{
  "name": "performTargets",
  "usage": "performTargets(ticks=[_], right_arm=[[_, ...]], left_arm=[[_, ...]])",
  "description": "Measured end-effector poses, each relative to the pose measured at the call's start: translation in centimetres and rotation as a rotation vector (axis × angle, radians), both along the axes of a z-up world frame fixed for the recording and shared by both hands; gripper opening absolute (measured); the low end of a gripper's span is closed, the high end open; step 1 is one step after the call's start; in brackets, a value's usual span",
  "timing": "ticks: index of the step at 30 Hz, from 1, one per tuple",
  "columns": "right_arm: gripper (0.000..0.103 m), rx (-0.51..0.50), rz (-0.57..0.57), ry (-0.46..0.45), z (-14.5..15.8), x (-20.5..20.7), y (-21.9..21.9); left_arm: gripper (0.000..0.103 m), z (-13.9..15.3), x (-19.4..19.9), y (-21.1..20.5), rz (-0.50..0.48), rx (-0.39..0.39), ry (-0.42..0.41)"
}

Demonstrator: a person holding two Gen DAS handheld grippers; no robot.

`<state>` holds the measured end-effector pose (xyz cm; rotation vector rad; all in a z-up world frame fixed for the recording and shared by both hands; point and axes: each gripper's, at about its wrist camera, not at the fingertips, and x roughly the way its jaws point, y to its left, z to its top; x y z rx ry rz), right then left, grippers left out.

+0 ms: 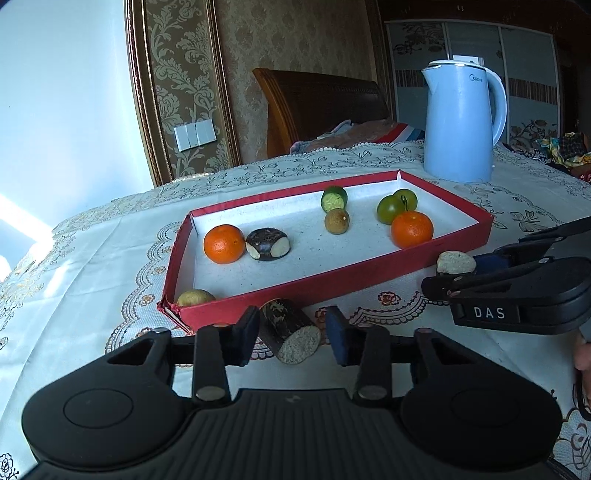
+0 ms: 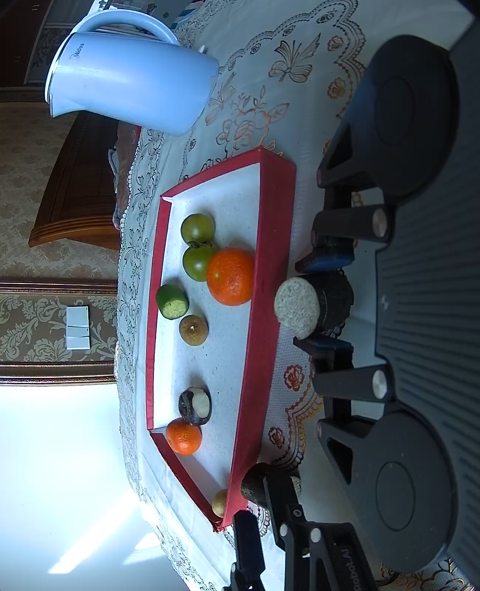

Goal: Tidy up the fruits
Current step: 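Close the left tool on the other dark eggplant piece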

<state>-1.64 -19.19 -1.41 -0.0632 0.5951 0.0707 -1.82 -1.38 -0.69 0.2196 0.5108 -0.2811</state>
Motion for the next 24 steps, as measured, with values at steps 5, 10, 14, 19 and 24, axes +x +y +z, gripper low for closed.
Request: performTargets(ticks=[5, 10, 14, 19, 24], right_arm=[[0.032, 0.002, -0.002, -0.003, 0.0, 0.0, 0.0], [0.031, 0.0, -0.009, -0.023, 0.1, -0.3, 0.0], [0.031, 0.002, -0.012, -0.029, 0.1, -0.4, -0.1], [0.031, 0.004, -0.01, -0.024, 0.1, -0.3, -0.1], [0.031, 0.005, -0.003, -0.022, 0.1, -0.4, -0.1]], left_arm=[[0.031, -0.1, -0.3, 0.4, 0.007, -0.02, -0.01], [0.026, 0.5, -0.5, 0.8, 0.009, -0.048, -0.04], [0.008, 0.6, -0.9, 0.6, -0.003, -0.034, -0.073], [0.001, 0.6, -1.2, 0.6, -0.001, -0.023, -0.074], [0.012, 0.7, -1.8, 1.1, 0.003, -0.066, -0.048]])
